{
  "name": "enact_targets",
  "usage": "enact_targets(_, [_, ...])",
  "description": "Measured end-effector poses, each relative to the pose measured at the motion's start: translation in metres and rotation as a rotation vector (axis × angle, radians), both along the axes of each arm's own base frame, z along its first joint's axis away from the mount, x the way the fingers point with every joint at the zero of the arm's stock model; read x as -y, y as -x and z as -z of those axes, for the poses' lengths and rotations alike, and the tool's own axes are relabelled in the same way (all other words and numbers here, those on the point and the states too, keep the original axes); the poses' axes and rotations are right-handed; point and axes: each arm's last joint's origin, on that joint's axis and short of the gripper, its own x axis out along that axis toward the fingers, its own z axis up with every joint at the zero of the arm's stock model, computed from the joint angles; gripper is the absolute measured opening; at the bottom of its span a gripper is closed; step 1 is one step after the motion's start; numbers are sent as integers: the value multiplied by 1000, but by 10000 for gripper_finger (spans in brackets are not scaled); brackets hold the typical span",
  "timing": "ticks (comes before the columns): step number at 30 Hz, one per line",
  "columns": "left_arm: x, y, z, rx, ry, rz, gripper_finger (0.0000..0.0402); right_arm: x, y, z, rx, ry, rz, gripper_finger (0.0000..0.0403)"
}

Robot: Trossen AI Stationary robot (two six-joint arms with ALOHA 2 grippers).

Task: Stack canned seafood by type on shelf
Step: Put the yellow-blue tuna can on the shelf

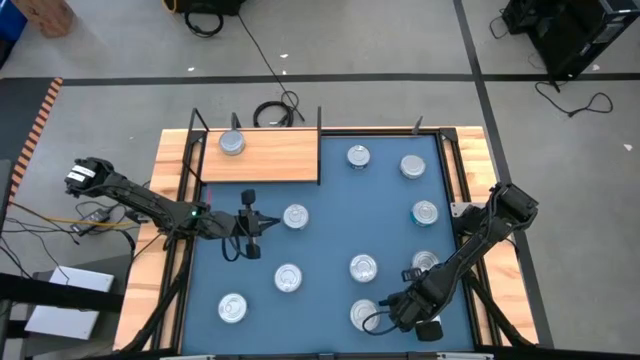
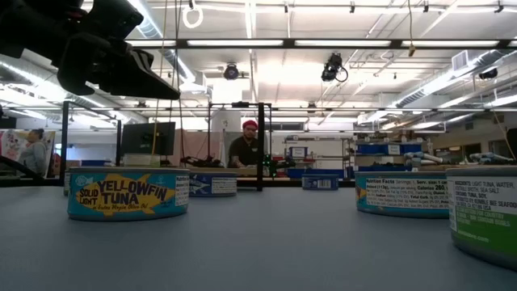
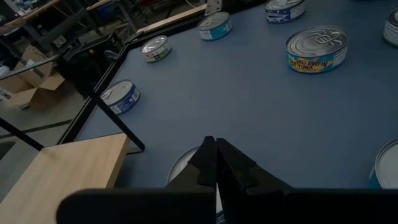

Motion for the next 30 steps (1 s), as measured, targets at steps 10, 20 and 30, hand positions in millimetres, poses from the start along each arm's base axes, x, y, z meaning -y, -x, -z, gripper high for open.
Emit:
enact_targets(10, [0, 0, 0, 0, 5, 8, 4, 11, -8, 0, -11, 24, 91, 10])
enact_targets(20, [0, 0, 0, 2, 5, 8, 4, 36, -9, -22, 93, 172, 236, 2])
enact_targets(30, [1, 0, 0, -1, 14, 31, 4, 37, -15, -43, 213, 41, 273, 1])
